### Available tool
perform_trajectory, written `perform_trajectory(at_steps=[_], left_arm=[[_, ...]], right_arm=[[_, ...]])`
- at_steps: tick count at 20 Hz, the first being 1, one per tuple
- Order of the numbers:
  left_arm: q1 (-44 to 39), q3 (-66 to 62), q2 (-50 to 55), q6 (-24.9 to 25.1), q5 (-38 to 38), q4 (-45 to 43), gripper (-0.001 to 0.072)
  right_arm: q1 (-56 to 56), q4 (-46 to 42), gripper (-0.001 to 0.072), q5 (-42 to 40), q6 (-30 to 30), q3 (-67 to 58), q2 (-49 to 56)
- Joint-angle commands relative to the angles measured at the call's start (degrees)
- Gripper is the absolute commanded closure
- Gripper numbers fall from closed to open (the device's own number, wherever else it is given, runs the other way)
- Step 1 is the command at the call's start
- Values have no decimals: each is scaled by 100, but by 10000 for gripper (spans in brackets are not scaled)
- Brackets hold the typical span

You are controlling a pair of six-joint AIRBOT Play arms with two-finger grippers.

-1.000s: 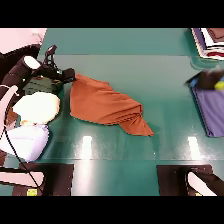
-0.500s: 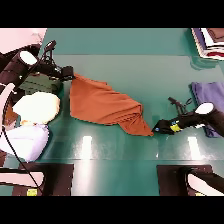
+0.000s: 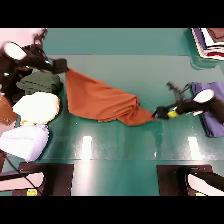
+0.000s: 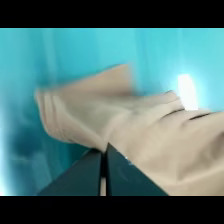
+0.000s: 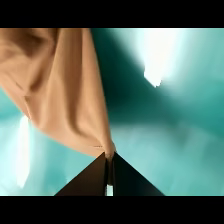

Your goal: Fold the shirts.

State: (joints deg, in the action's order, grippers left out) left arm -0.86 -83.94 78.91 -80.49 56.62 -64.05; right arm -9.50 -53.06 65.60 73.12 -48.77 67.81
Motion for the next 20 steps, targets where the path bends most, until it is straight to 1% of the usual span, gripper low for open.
perform_trajectory(at_steps=[1,7,11,13,16,18,20], left_arm=[[9,-544,-1029,-9,0,-636,685],[7,-2068,-2726,-13,31,-577,685],[7,-3053,-3209,-208,511,-514,685],[9,-3541,-3209,-212,756,-466,686],[7,-3613,-3206,-210,765,-293,686],[7,-3215,-3163,-216,852,-286,686],[7,-2544,-2992,-221,1036,-258,686]], right_arm=[[815,31,695,308,-11,-1228,-839],[2258,31,695,721,-37,-3585,-2159],[2990,31,695,844,-68,-4559,-2542],[3204,-114,696,953,-70,-5058,-2500],[3230,-317,696,1246,-66,-5842,-2157],[3067,-417,696,1403,2,-6293,-1781],[2752,-442,697,1556,92,-6607,-1259]])
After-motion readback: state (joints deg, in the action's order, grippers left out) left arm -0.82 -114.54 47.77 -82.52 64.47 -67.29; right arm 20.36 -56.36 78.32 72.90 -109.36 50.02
